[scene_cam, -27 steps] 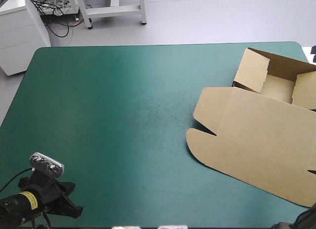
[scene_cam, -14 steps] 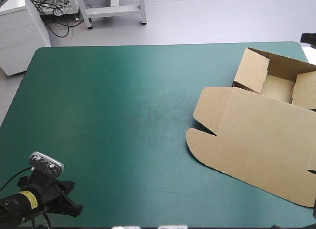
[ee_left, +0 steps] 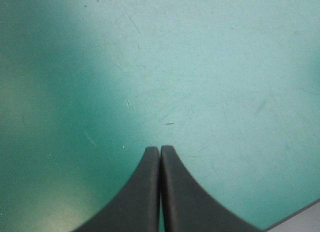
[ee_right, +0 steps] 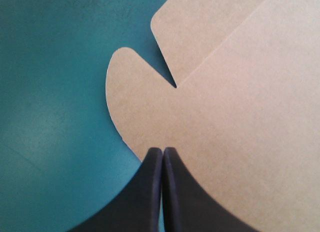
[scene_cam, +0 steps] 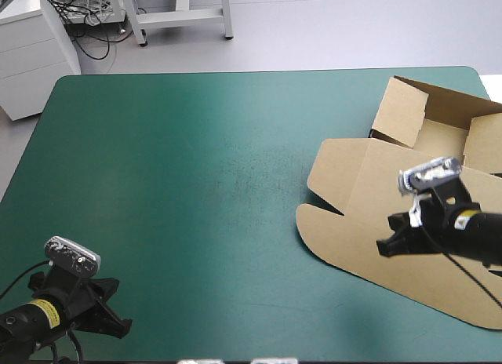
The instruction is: Fold the box
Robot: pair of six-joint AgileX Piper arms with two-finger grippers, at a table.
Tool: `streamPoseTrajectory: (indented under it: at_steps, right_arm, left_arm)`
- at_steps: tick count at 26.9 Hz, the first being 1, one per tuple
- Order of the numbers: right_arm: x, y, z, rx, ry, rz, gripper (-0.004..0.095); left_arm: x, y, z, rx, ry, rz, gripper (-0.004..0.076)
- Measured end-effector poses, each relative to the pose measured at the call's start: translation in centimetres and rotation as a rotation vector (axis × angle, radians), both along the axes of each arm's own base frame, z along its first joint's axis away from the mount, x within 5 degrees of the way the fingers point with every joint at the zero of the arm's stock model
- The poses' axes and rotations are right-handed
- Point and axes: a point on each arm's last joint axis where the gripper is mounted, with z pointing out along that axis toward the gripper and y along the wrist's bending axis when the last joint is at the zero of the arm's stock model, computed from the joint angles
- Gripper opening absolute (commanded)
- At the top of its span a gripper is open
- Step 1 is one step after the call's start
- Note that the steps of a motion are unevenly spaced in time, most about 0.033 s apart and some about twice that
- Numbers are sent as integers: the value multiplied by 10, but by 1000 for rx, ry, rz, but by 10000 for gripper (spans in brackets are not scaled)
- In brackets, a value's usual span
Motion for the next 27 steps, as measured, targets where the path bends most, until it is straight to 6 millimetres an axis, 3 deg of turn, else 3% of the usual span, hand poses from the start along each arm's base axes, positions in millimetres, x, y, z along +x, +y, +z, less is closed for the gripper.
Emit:
streamPoseTrajectory:
  at_steps: [4, 12, 19, 27]
  right_arm:
    - [-46, -5, -28, 3, -68, -6, -18]
    - [-97, -10, -71, 11, -169, -14, -18]
    - [-115, -13, -95, 16, -230, -22, -18]
    - [-116, -13, -96, 18, -240, -23, -18]
  left_arm:
    - [1, -1, 1, -9, -16, -3, -32]
    - [-1, -6, -10, -52, 45, -19, -32]
    - [-1, -7, -41, -18, 133, -22, -32]
    - [-1, -6, -53, 23, 141, -42, -32]
